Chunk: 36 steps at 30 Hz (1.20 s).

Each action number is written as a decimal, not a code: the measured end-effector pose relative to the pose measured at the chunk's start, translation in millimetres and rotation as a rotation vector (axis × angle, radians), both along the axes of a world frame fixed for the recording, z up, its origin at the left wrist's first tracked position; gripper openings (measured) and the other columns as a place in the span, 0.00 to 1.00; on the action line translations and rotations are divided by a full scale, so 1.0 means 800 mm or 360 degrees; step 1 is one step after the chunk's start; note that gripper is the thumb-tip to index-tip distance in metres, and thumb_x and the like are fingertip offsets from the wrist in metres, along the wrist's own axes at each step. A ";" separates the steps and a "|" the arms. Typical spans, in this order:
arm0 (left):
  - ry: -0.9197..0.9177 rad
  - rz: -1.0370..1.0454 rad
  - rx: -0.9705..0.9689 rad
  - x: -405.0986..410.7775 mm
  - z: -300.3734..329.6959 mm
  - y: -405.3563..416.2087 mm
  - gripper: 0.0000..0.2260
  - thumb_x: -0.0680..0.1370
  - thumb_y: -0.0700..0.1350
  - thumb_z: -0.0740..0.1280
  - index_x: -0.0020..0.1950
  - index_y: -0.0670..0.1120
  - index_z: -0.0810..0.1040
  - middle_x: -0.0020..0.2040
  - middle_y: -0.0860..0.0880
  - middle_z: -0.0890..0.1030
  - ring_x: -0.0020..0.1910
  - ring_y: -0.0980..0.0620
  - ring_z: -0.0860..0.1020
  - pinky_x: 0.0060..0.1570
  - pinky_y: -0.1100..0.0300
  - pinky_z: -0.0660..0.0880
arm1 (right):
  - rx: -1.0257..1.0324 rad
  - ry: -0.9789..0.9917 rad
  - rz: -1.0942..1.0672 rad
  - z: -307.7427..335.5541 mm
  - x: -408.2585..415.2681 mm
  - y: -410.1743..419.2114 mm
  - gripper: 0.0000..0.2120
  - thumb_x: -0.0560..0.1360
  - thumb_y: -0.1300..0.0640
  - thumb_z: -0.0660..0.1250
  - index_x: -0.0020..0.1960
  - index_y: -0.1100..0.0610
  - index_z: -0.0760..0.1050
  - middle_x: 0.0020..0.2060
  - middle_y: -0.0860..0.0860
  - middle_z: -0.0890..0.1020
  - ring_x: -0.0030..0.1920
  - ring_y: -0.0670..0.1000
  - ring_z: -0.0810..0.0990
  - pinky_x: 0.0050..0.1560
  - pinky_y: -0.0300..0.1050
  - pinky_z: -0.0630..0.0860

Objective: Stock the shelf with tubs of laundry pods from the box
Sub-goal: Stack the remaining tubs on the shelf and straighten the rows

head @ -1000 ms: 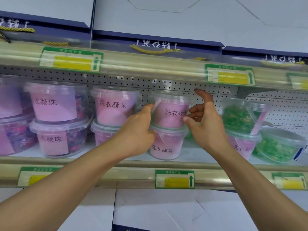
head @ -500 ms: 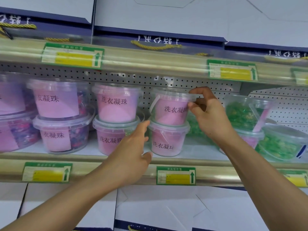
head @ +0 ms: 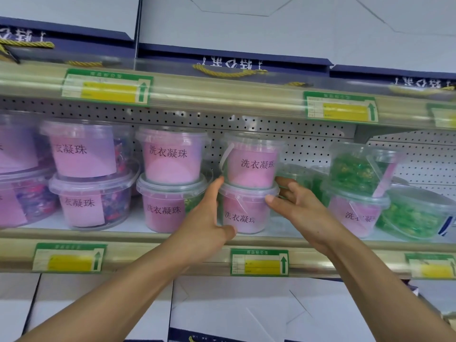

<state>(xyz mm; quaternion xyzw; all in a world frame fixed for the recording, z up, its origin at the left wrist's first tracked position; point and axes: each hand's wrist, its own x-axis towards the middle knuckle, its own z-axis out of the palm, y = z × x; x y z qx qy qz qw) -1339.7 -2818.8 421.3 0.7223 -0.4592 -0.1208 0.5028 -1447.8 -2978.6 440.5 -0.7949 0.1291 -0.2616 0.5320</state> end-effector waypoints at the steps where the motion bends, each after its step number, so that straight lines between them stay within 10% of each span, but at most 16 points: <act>1: -0.0012 0.0010 -0.0011 0.000 0.000 0.000 0.42 0.72 0.36 0.67 0.75 0.61 0.46 0.71 0.60 0.62 0.55 0.64 0.69 0.59 0.60 0.68 | 0.0001 -0.0007 0.0000 -0.001 0.001 -0.001 0.25 0.76 0.59 0.66 0.71 0.55 0.63 0.62 0.48 0.77 0.59 0.41 0.76 0.55 0.34 0.73; 8: -0.0122 0.0074 0.0000 -0.003 -0.004 -0.002 0.43 0.71 0.39 0.69 0.75 0.61 0.46 0.73 0.61 0.61 0.72 0.59 0.61 0.69 0.54 0.63 | -0.0066 0.0047 -0.0022 0.001 -0.002 0.005 0.25 0.77 0.56 0.65 0.72 0.54 0.62 0.54 0.39 0.76 0.55 0.37 0.75 0.55 0.35 0.71; 18: -0.0881 0.0507 0.0007 -0.076 -0.009 0.014 0.37 0.74 0.50 0.67 0.73 0.58 0.45 0.66 0.58 0.55 0.68 0.58 0.60 0.58 0.62 0.65 | -0.1192 -0.0284 -0.1340 -0.011 -0.113 -0.051 0.14 0.71 0.63 0.70 0.56 0.59 0.75 0.53 0.56 0.72 0.55 0.55 0.72 0.49 0.37 0.62; 29: -0.0808 0.0280 0.0074 -0.155 -0.010 -0.103 0.30 0.75 0.45 0.66 0.72 0.55 0.53 0.69 0.57 0.55 0.69 0.61 0.54 0.57 0.72 0.52 | -0.1187 0.0068 -0.1028 -0.025 -0.149 -0.136 0.20 0.71 0.64 0.69 0.61 0.53 0.71 0.52 0.56 0.72 0.43 0.54 0.73 0.43 0.43 0.68; 36: -0.0626 0.0310 0.0245 -0.172 0.003 -0.158 0.30 0.75 0.46 0.67 0.73 0.52 0.55 0.72 0.52 0.57 0.67 0.55 0.62 0.49 0.67 0.65 | -0.1215 -0.0024 -0.0984 -0.018 -0.146 -0.149 0.13 0.72 0.64 0.66 0.54 0.54 0.72 0.52 0.53 0.67 0.46 0.56 0.74 0.38 0.46 0.72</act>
